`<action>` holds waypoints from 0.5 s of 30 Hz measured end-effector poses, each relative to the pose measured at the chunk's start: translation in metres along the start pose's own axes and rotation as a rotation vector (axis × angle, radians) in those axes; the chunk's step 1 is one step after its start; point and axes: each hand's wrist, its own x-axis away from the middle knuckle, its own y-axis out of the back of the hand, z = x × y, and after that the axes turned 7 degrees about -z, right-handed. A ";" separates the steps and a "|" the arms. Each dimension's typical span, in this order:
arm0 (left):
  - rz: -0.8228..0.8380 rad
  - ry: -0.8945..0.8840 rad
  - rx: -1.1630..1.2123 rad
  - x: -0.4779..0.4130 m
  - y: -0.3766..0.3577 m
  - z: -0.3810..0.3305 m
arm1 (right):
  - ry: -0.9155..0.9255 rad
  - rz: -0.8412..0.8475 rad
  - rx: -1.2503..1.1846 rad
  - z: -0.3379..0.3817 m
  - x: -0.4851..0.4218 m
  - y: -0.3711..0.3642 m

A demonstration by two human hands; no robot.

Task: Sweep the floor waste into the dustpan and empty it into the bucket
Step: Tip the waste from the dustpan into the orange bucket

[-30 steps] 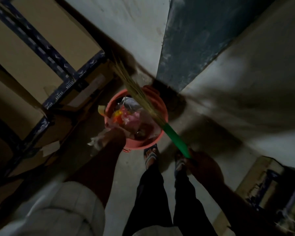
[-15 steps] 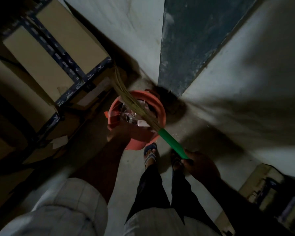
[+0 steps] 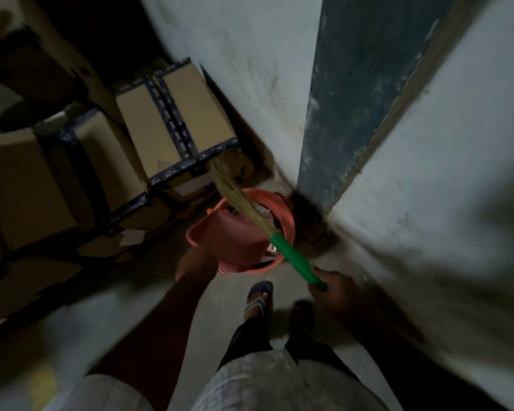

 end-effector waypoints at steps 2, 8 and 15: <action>-0.039 0.017 -0.003 0.021 -0.005 0.015 | 0.033 0.023 0.031 0.005 0.001 0.007; -0.095 0.160 0.184 0.085 -0.033 0.079 | 0.239 0.135 0.200 0.036 -0.002 0.009; -0.284 0.414 0.542 0.184 -0.079 0.160 | 0.494 0.271 0.365 0.120 0.033 -0.012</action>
